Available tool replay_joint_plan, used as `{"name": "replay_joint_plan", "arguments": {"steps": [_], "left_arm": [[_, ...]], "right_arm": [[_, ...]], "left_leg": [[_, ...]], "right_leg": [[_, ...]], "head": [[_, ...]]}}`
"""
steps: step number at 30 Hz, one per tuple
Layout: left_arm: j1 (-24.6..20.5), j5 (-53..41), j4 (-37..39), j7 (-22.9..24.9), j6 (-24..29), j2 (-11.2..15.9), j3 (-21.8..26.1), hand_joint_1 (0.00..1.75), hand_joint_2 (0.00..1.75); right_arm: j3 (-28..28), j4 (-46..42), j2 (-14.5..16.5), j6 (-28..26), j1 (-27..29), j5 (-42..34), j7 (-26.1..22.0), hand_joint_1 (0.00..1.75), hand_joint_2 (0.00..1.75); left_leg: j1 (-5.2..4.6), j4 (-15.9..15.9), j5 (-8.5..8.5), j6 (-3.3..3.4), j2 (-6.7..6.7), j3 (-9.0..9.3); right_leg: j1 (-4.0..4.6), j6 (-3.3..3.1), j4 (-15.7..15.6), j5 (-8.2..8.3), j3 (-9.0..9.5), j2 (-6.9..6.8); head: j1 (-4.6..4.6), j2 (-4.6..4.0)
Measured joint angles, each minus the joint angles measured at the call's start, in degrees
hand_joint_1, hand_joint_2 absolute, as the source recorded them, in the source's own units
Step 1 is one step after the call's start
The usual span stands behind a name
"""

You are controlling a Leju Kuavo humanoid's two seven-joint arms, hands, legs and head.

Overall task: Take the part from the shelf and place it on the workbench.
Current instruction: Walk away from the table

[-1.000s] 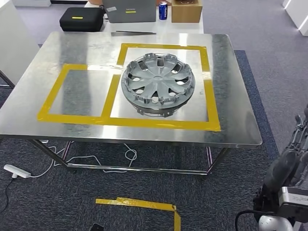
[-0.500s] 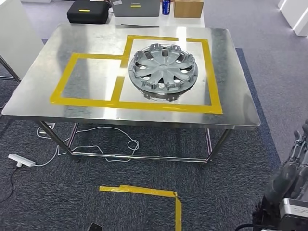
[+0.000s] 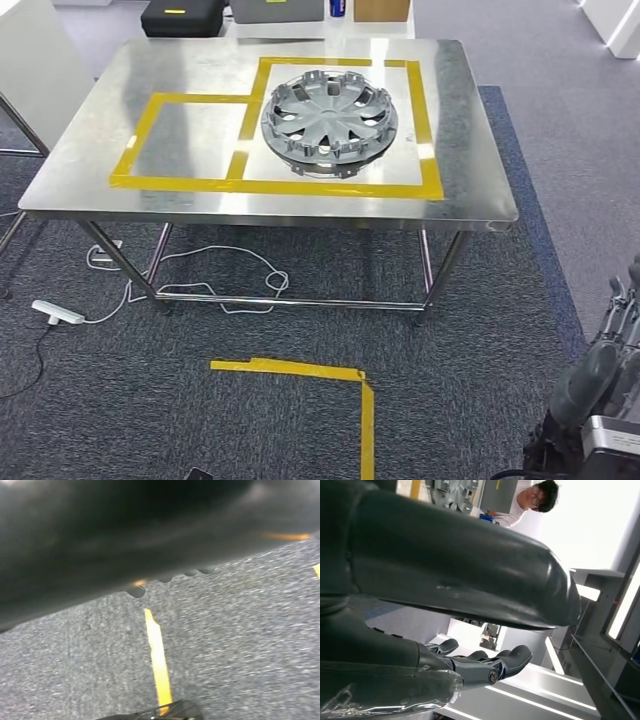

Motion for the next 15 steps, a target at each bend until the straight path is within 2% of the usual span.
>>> {"name": "replay_joint_plan", "arguments": {"steps": [1,2,3,5,6,7,8,10,11,12,13,14,15], "left_arm": [[0.0,0.0,0.0,0.0,0.0,0.0,0.0,0.00,0.00],[-0.1,0.0,0.0,0.0,0.0,0.0,0.0,0.00,0.00],[-0.1,0.0,0.0,-0.1,0.0,0.0,0.0,0.00,0.00],[-0.2,0.0,0.0,-0.1,0.0,0.0,0.1,0.00,0.00],[-0.2,0.1,0.0,-0.1,0.0,-0.1,0.1,0.00,0.00],[-0.2,0.1,0.0,-0.1,0.0,-0.1,0.1,0.00,0.00],[-0.2,0.1,0.0,-0.1,0.0,-0.2,0.2,0.00,0.00],[-0.2,0.2,0.0,-0.1,0.0,-0.3,0.3,0.00,0.00],[-0.2,0.3,0.0,-0.1,0.1,-0.3,0.5,0.00,0.00],[-0.2,0.4,0.0,-0.1,0.1,-0.3,0.6,0.00,0.00],[-0.2,0.5,0.0,-0.1,0.1,-0.3,0.7,0.00,0.00],[-0.2,0.6,0.0,-0.1,0.2,-0.4,0.8,0.00,0.00],[-0.2,0.6,0.0,-0.1,0.3,-0.4,0.9,0.00,0.00]], "right_arm": [[0.0,0.0,0.0,0.0,0.0,0.0,0.0,0.00,0.00],[0.0,-0.1,0.1,0.0,0.1,0.0,0.0,0.00,0.00],[0.0,-0.1,0.1,0.0,0.1,0.0,0.0,0.00,0.00],[-0.1,-0.2,0.2,-0.1,0.3,0.0,0.0,0.00,0.00],[-0.1,-0.2,0.2,-0.1,0.4,0.0,0.1,0.00,0.00],[-0.2,-0.2,0.3,-0.2,0.7,0.1,0.1,0.00,0.00],[-0.4,-0.2,0.4,-0.4,1.0,0.1,0.1,0.00,0.00],[-1.0,-0.2,0.7,-0.8,1.7,0.2,0.3,0.00,0.00],[-1.4,-0.1,0.9,-0.9,2.1,0.1,0.5,0.00,0.00],[-1.9,0.0,1.3,-1.0,2.7,0.0,0.6,0.00,0.00],[-2.4,0.1,1.6,-1.0,3.2,-0.1,0.7,0.00,0.00],[-3.1,0.2,2.0,-1.1,3.8,-0.4,0.8,0.00,0.00],[-3.8,0.3,2.5,-1.0,4.2,-0.6,0.8,0.00,0.00]], "left_leg": [[-0.01,-4.0,-0.01,0.19,-0.02,2.92],[-0.05,-7.4,-0.60,0.42,-0.05,5.03],[-0.12,-9.5,-1.31,0.64,-0.09,6.18],[-0.07,-10.8,-1.59,1.24,-0.04,5.84],[0.00,-10.9,-1.24,1.68,0.05,5.32],[0.07,-11.0,-0.73,2.18,0.16,4.68],[0.07,-11.1,-0.08,2.65,0.27,3.96],[-0.23,-11.0,1.25,3.04,0.32,2.39],[-0.41,-11.0,1.95,3.12,0.33,1.53],[-0.61,-11.0,2.70,3.18,0.35,0.57],[-0.82,-10.9,3.42,3.21,0.37,-0.39],[-1.01,-10.9,4.15,3.22,0.37,-1.32],[-1.16,-10.9,4.83,3.19,0.36,-2.08]], "right_leg": [[0.06,0.24,0.6,0.28,-0.82,0.01],[0.13,0.54,1.2,0.64,-1.46,0.00],[0.18,0.86,1.5,1.07,-1.96,-0.03],[0.20,1.55,1.9,1.87,-2.86,-0.04],[0.16,1.87,2.4,1.27,-3.49,0.05],[0.10,2.15,3.7,-0.41,-4.24,0.17],[0.02,2.39,6.1,-3.01,-5.12,0.29],[-0.10,2.68,13.1,-8.40,-6.79,0.37],[-0.10,2.70,16.2,-9.52,-7.15,0.38],[-0.10,2.61,17.9,-9.14,-6.82,0.38],[-0.07,2.42,17.8,-7.68,-5.68,0.39],[0.00,2.08,15.8,-5.86,-3.48,0.40],[0.15,1.63,12.0,-4.73,-0.27,0.40]], "head": [[0.02,0.00],[0.04,0.00],[0.05,0.00],[0.08,0.00],[0.13,0.00],[0.21,0.00],[0.31,0.00],[0.42,0.00],[0.42,0.00],[0.42,0.00],[0.42,0.00],[0.40,0.00],[0.39,0.00]]}}
